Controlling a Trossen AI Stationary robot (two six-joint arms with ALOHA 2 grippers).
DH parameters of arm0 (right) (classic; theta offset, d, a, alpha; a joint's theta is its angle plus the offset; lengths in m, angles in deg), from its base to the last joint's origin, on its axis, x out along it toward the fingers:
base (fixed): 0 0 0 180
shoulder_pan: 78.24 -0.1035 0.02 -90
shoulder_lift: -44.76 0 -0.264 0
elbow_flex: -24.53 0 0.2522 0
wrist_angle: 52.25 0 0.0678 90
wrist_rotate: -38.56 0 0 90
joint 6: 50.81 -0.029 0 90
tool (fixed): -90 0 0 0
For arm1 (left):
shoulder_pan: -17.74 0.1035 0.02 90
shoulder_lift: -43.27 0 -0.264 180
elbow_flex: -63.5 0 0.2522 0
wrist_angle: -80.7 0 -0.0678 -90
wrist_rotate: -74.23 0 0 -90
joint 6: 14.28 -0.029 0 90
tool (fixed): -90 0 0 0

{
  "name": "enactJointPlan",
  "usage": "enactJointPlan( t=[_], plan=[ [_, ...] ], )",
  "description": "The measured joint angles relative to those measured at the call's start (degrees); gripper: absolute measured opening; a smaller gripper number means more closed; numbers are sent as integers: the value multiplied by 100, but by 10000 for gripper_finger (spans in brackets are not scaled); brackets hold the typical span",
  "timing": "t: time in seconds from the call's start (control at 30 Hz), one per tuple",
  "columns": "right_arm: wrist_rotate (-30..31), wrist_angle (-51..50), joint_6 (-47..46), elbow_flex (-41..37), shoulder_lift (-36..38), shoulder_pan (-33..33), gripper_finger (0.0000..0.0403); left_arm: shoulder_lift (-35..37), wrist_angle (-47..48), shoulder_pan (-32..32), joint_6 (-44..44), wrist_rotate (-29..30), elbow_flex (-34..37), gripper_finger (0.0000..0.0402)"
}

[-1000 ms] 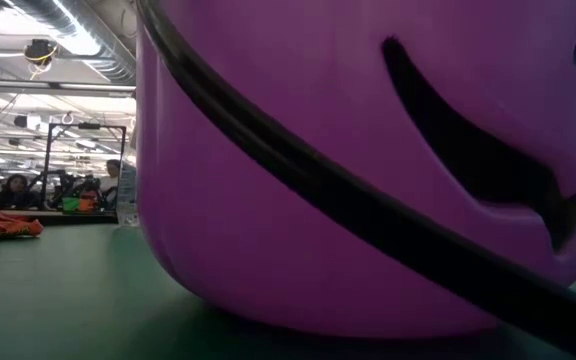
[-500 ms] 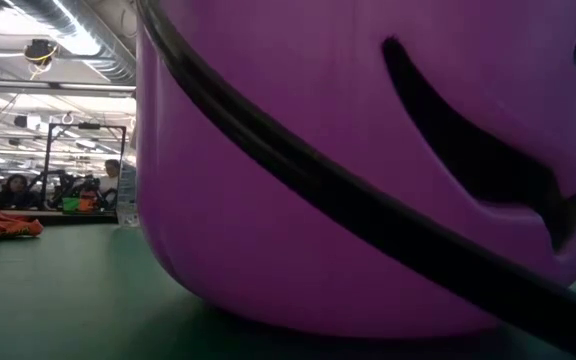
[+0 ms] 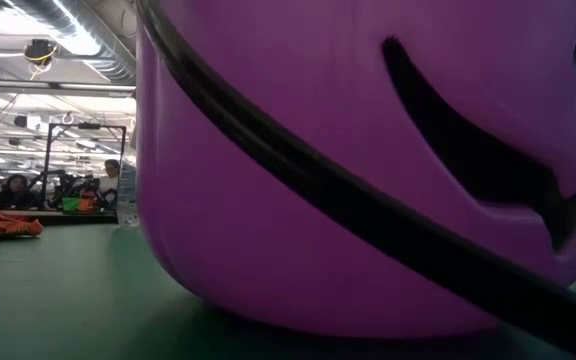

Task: Organize candy in baskets
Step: Put the orange candy pack into the orange bucket

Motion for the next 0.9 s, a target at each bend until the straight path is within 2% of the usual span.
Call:
enactJointPlan(
  t=[0.1, 0.23, 0.67, 0.9],
  plan=[
    [0, -72, 0, 34, 0, 0, 19, 0, 0, 39, 0, 0, -1, 126],
    [90, -593, 1, 330, -2, 0, 4, 0, 0, 92, 0, 0, 0, 126],
    [1731, -2406, 74, 2263, 0, 42, 1, 0, 0, 120, -17, -153, -2, 126],
    [2485, -2738, 498, 2769, 24, 764, 1, 0, 0, 120, -22, -155, 0, 126]
  ],
)
